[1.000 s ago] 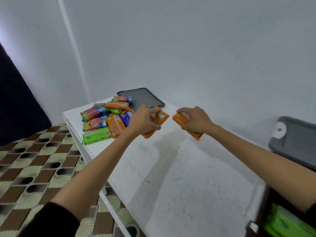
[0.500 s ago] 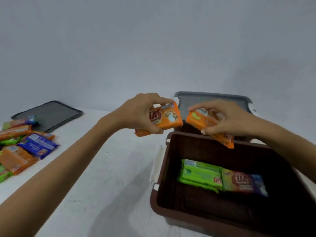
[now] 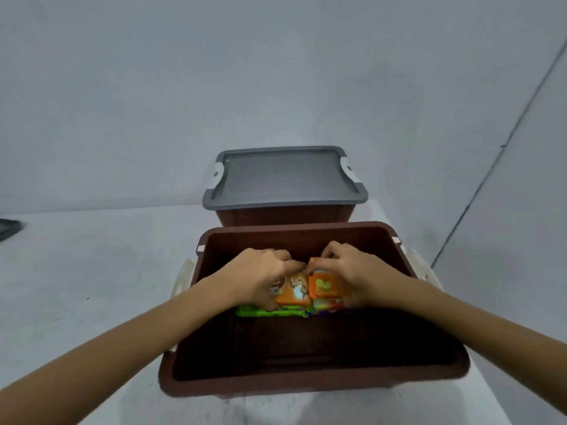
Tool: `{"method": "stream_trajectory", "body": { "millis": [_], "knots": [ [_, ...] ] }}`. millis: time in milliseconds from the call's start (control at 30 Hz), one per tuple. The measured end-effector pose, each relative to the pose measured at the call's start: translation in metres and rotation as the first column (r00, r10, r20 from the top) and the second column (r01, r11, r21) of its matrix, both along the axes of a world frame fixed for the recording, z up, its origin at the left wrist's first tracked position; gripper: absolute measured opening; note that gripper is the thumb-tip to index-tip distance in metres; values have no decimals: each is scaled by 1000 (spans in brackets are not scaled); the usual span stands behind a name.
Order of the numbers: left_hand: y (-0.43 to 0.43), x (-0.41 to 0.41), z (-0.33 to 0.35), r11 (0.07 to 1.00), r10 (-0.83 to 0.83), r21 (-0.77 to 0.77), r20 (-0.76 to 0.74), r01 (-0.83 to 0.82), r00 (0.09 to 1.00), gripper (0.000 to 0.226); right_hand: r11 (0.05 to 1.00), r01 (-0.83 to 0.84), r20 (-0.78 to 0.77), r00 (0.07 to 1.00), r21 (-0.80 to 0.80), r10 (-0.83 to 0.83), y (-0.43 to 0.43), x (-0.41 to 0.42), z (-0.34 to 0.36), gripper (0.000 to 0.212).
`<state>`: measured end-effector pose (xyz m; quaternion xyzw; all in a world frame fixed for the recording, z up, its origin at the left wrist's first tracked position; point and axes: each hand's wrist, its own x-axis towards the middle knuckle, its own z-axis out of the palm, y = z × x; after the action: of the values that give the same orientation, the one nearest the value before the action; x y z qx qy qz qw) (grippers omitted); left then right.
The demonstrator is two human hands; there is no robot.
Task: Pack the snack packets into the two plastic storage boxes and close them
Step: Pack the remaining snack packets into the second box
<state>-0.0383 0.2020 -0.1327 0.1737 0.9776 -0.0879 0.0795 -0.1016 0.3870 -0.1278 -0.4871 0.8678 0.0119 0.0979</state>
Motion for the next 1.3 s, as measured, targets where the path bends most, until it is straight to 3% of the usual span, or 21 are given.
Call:
{"method": "stream_trajectory", "body": {
  "millis": [133, 433, 633, 933, 1000, 1100, 1300],
  "knots": [
    [2, -2, -5, 998, -63, -33, -15, 62, 998, 76, 996, -8, -81, 997, 89, 15, -3, 3, -7, 78],
    [-4, 3, -4, 996, -39, 84, -25, 41, 999, 72, 997, 31, -66, 997, 65, -27, -6, 4, -9, 73],
    [-2, -1, -9, 995, -48, 93, 45, 44, 998, 69, 998, 59, -53, 997, 1, -59, -5, 2, -5, 63],
    [-7, -5, -8, 985, -96, 156, 135, 75, 986, 64, 997, 66, -45, 997, 35, -65, -4, 1, 4, 62],
    [-11, -3, -1, 959, -69, 280, 91, 41, 993, 55, 997, 68, -24, 997, -19, -69, -6, 1, 7, 54],
    [-21, 3, 14, 839, 67, 545, -86, -10, 994, 35, 990, 31, -27, 999, -138, -35, -14, -1, 18, 40],
    [-70, 32, 46, 751, 310, 659, -316, -27, 897, 20, 940, -86, 13, 995, -331, 96, -62, -3, 57, 31]
  ]
}}
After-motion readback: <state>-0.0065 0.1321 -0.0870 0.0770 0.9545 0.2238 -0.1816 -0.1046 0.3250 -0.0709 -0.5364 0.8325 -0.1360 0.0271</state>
